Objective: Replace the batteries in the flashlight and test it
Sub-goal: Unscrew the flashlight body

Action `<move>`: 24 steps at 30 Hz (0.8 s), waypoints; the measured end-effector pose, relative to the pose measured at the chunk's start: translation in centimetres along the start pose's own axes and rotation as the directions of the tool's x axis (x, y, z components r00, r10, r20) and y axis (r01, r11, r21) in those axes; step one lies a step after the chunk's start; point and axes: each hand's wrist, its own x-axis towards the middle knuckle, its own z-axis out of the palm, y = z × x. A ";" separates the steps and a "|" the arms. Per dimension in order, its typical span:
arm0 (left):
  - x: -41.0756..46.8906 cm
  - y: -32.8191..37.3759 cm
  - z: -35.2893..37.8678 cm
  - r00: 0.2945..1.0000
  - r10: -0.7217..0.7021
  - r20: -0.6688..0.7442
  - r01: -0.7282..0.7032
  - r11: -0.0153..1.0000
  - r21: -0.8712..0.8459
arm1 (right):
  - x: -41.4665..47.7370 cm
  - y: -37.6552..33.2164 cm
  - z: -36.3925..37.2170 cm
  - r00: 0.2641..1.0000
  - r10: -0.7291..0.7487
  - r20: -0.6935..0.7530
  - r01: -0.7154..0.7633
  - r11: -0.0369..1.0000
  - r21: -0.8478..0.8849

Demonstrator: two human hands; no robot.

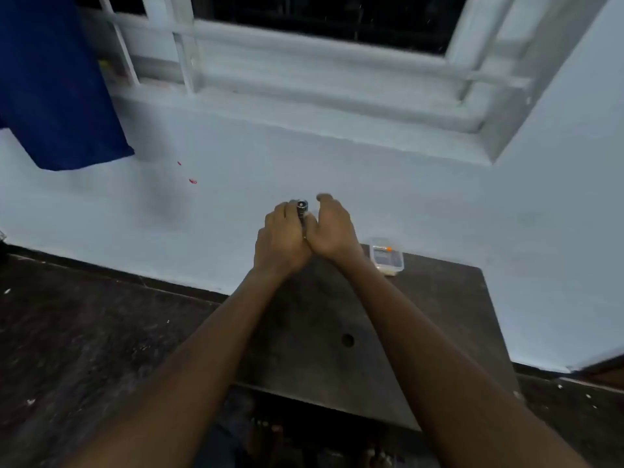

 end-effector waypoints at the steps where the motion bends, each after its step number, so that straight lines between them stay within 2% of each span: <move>1: 0.5 -0.4 0.4 1.000 -0.020 -0.012 0.019 0.998 -0.056 | 0.9 0.1 0.4 1.000 -0.011 0.003 0.011 1.000 0.004; 5: 1.3 -1.8 1.5 0.999 -0.032 0.016 0.034 0.985 -0.167 | 2.6 0.2 1.3 0.997 -0.046 0.059 0.045 0.999 0.016; 8: 0.9 -2.1 1.6 0.999 -0.011 0.036 0.019 0.977 -0.213 | 2.1 0.2 1.8 1.000 -0.018 0.001 0.018 0.997 0.080; 13: -0.4 -1.5 1.0 0.994 0.010 0.112 0.016 0.973 -0.231 | -0.6 0.3 0.5 0.987 0.133 -0.093 -0.101 0.953 0.285; 16: -2.1 -0.3 0.5 0.989 -0.039 0.143 0.086 0.935 -0.344 | -3.3 1.2 -1.3 0.955 0.252 -0.154 -0.166 0.888 0.428; 19: -3.9 1.1 0.2 0.971 -0.112 0.213 0.213 0.814 -0.541 | -5.9 2.9 -2.6 0.913 0.364 -0.182 -0.180 0.762 0.623; 22: -5.6 2.3 0.9 0.954 -0.148 0.260 0.292 0.646 -0.705 | -8.3 4.7 -3.6 0.876 0.474 -0.086 -0.191 0.505 0.842; 24: -6.5 3.0 1.7 0.944 -0.165 0.287 0.330 0.552 -0.766 | -9.7 5.8 -4.1 0.867 0.496 -0.040 -0.186 0.397 0.899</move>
